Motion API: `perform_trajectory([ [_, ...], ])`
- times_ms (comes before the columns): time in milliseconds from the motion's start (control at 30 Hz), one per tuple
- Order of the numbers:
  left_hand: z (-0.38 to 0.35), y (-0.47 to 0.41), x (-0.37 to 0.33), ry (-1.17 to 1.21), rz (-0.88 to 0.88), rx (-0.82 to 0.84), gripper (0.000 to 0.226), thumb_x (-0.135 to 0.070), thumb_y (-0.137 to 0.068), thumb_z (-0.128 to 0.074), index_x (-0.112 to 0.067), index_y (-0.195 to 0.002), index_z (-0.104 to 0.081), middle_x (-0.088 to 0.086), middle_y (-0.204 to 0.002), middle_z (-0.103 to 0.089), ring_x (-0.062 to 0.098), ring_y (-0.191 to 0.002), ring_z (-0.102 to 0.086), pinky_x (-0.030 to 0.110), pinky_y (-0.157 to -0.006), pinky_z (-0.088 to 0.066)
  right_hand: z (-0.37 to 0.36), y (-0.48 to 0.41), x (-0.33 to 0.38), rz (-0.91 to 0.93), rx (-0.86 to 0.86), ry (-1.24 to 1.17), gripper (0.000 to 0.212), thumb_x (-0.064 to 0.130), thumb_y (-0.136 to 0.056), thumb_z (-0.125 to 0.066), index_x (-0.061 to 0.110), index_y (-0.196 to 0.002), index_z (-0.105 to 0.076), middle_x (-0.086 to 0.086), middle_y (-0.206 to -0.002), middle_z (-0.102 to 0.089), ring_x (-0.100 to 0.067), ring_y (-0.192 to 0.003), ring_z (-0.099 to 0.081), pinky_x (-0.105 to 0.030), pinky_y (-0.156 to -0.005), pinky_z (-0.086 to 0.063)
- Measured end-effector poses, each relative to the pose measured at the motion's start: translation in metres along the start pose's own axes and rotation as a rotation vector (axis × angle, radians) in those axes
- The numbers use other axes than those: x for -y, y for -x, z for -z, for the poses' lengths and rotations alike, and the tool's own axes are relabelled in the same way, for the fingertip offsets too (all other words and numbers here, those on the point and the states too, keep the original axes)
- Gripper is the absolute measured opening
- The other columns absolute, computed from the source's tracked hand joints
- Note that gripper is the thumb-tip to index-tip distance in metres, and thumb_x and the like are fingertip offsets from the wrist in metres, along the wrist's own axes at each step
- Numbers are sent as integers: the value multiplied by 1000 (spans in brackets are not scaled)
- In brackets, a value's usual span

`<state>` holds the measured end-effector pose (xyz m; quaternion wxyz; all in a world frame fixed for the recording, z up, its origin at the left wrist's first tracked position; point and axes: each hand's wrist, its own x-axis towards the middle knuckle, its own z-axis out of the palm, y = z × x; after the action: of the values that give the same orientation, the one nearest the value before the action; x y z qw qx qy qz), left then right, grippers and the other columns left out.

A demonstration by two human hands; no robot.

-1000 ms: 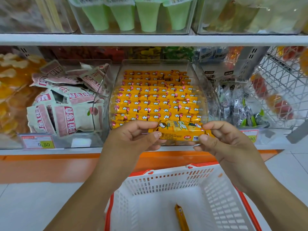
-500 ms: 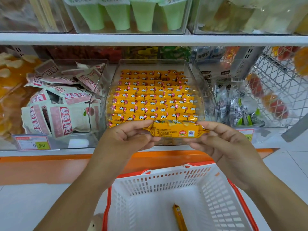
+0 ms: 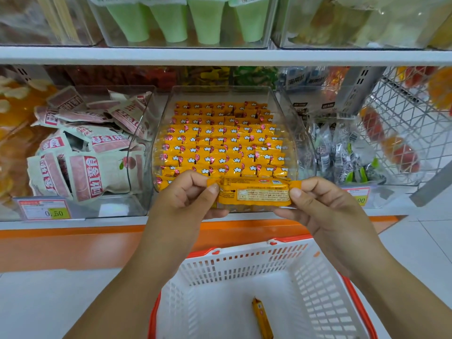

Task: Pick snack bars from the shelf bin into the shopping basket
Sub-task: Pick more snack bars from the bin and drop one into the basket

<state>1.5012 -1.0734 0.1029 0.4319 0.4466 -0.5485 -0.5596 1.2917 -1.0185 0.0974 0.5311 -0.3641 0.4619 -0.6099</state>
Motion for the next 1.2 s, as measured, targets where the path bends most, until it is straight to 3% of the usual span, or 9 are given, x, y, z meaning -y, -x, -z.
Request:
perform_trajectory([
  [67,-1,2,-2,44,-17,-18,4,-13,-92,-60,-15,-95,-61,4,-86,-76,21,-78,-74,39,-75,-60,-4,2,2,40,-16,46,20,25,-65,-71,18,-83,-66,-13,-93,-75,-32,-84,-74,-27,-66,-59],
  [133,-2,3,-5,108,-20,-48,16,-18,-82,-66,-18,-97,-62,5,-84,-76,23,-77,-75,30,-63,-59,-6,3,3,84,-51,71,31,25,-64,-71,15,-91,-59,-13,-91,-75,-37,-81,-74,-27,-61,-58],
  [200,-1,4,-5,112,-31,-67,15,-21,-77,-66,-20,-92,-67,4,-83,-76,24,-76,-75,26,-59,-58,-6,4,3,117,-69,92,22,27,-65,-72,20,-85,-65,-11,-86,-74,-38,-79,-73,-27,-60,-58],
  [333,-2,3,-4,98,-7,-42,26,-26,-75,-65,-20,-99,-72,0,-86,-77,19,-79,-75,24,-62,-59,-5,4,1,87,-15,104,38,47,-59,-85,24,-87,-72,-12,-98,-74,-36,-85,-73,-27,-67,-59],
  [433,-1,2,-4,98,13,9,34,-19,-70,-71,-17,-103,-70,1,-88,-77,18,-81,-75,21,-61,-58,-4,4,1,63,32,88,50,45,-53,-91,22,-91,-69,-14,-105,-74,-35,-88,-73,-28,-71,-59],
  [600,2,0,-1,157,46,18,20,-2,-82,-65,-12,-98,-72,8,-85,-77,22,-81,-75,21,-58,-56,-3,1,1,29,-3,40,31,24,-63,-76,15,-92,-69,-16,-100,-75,-35,-84,-74,-25,-67,-59],
  [833,4,-2,2,191,70,18,17,-2,-88,-59,-9,-97,-72,13,-85,-76,26,-83,-75,25,-66,-59,-4,-1,0,21,-18,49,26,24,-64,-72,16,-89,-75,-20,-96,-74,-36,-86,-73,-25,-66,-59],
  [1033,4,-2,0,125,85,36,28,-29,-78,-63,-24,-104,-70,12,-83,-76,23,-80,-75,28,-68,-61,-4,1,-2,29,87,74,48,39,-60,-88,21,-101,-72,-17,-101,-74,-34,-95,-72,-28,-74,-58],
  [1200,-4,-6,0,-43,79,25,13,-28,-92,-56,-32,-97,-68,6,-68,-74,19,-68,-74,27,-58,-60,-8,-3,-7,67,-47,156,45,51,-60,-85,21,-88,-67,-13,-89,-74,-34,-86,-73,-28,-64,-57],
])
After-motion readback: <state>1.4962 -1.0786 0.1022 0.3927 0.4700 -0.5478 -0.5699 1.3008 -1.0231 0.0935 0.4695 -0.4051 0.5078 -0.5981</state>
